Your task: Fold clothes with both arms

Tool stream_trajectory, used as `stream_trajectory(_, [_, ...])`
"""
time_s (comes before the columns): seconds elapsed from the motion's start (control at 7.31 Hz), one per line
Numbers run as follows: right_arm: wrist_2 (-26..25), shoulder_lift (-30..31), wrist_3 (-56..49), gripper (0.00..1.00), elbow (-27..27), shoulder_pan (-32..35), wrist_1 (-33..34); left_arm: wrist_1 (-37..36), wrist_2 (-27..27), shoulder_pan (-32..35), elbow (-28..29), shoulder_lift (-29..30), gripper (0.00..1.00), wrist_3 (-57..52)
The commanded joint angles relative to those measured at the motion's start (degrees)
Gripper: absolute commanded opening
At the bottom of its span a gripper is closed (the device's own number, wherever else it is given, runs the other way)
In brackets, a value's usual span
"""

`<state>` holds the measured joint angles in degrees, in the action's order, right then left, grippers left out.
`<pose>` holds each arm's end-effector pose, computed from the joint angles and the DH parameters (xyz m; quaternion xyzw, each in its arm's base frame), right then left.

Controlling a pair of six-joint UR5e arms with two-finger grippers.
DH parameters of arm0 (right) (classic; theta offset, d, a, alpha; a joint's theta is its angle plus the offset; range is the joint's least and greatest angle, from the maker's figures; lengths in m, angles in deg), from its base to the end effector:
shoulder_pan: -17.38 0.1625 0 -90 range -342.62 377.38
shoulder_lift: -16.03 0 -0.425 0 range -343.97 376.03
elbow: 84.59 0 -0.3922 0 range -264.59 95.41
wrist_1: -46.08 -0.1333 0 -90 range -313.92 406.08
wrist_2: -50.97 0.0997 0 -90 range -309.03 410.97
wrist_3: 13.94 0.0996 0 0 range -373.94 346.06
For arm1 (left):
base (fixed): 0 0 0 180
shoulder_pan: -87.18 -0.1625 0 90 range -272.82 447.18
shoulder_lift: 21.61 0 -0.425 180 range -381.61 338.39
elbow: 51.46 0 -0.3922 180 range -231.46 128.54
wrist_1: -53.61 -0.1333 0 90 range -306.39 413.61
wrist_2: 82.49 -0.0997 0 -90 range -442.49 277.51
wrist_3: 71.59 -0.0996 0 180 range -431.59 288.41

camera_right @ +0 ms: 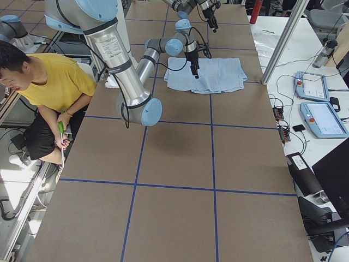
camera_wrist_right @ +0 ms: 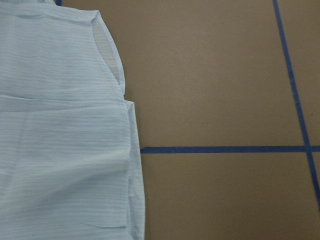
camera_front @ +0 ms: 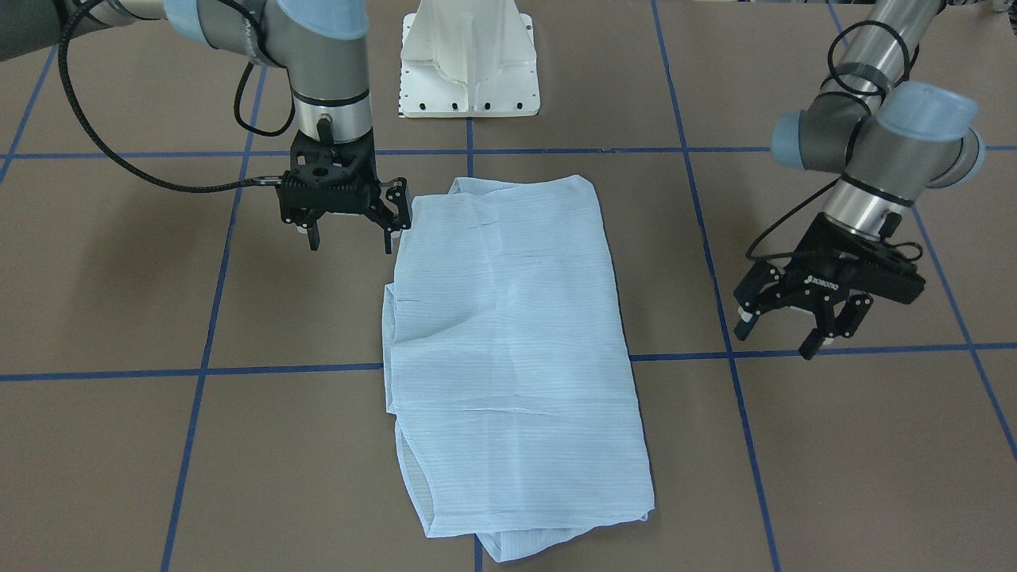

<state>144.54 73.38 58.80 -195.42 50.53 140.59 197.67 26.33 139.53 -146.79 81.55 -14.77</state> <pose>-0.4355 -0.4362 0.1952 0.1508 -0.3869 0.1129 0.9027 0.2794 -0.5278 0.3851 0.2996 0.5180 -0.0370 0.8003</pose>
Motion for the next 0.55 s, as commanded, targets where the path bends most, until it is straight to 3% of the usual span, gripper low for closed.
stream_trajectory(0.0, [0.56,6.87,9.06,1.00,-2.19,-0.36,-13.27,-0.09,0.88,-9.04,-14.04,-7.59,1.00,15.08])
stream_trajectory(0.27, [0.39,7.07,9.17,1.00,-1.76,-0.53,-13.31,-3.05,-9.98,-21.53,-16.29,-8.50,1.00,24.00])
stream_trajectory(0.41, [0.21,7.15,9.26,1.00,-1.67,-0.80,-13.30,-7.08,-11.87,-25.15,-16.11,-7.19,1.00,27.95])
